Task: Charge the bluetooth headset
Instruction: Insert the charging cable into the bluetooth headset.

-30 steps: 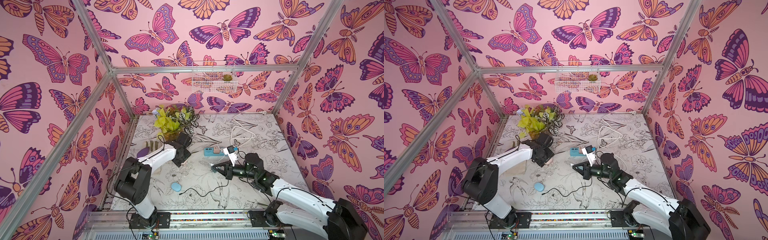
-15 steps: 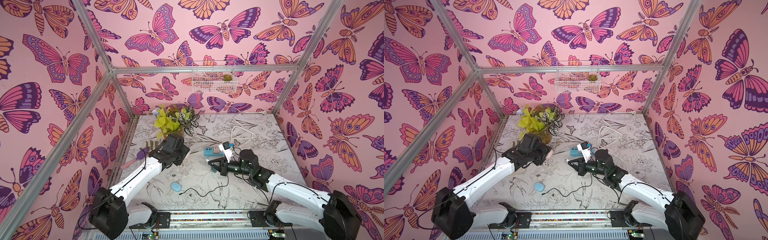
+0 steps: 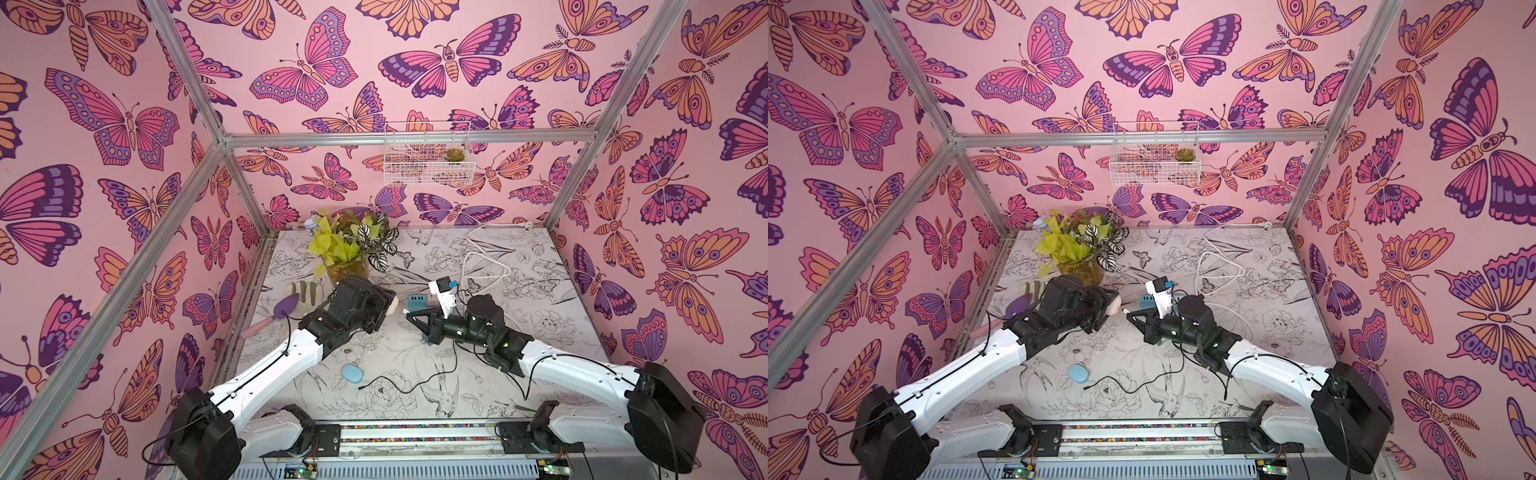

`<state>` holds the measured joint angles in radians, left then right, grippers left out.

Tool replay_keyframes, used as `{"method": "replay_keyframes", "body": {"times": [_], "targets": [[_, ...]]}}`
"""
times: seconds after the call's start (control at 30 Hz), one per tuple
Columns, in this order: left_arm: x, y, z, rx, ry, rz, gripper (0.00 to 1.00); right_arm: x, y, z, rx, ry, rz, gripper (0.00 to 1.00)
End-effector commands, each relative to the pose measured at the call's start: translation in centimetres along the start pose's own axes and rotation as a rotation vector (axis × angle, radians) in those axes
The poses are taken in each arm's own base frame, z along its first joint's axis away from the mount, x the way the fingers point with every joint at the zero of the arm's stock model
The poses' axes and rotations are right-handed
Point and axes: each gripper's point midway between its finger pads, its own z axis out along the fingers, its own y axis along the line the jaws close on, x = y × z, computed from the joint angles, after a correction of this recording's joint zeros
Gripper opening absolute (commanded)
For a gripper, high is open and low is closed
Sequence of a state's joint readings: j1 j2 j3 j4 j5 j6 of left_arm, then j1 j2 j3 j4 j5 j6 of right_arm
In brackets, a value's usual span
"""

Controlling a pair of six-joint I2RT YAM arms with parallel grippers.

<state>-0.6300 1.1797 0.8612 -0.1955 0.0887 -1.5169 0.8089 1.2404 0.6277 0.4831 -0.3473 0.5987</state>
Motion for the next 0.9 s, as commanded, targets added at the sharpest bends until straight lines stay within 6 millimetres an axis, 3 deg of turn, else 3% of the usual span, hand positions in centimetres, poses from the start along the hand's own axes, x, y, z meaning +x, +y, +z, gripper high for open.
{"method": "replay_keyframes", "body": {"times": [0.0, 0.33, 0.87], "targets": [[0.2, -1.2, -0.3, 0.056, -0.005, -0.007, 0.40, -1.4, 0.4, 0.2, 0.003, -0.050, -0.004, 0.00], [0.7, -1.9, -0.8, 0.090, 0.009, -0.011, 0.38, -1.4, -0.9, 0.3, 0.061, -0.069, 0.004, 0.00], [1.3, -2.1, -0.8, 0.100, 0.024, -0.008, 0.38, -1.7, -0.7, 0.8, 0.045, -0.074, 0.004, 0.00]]}}
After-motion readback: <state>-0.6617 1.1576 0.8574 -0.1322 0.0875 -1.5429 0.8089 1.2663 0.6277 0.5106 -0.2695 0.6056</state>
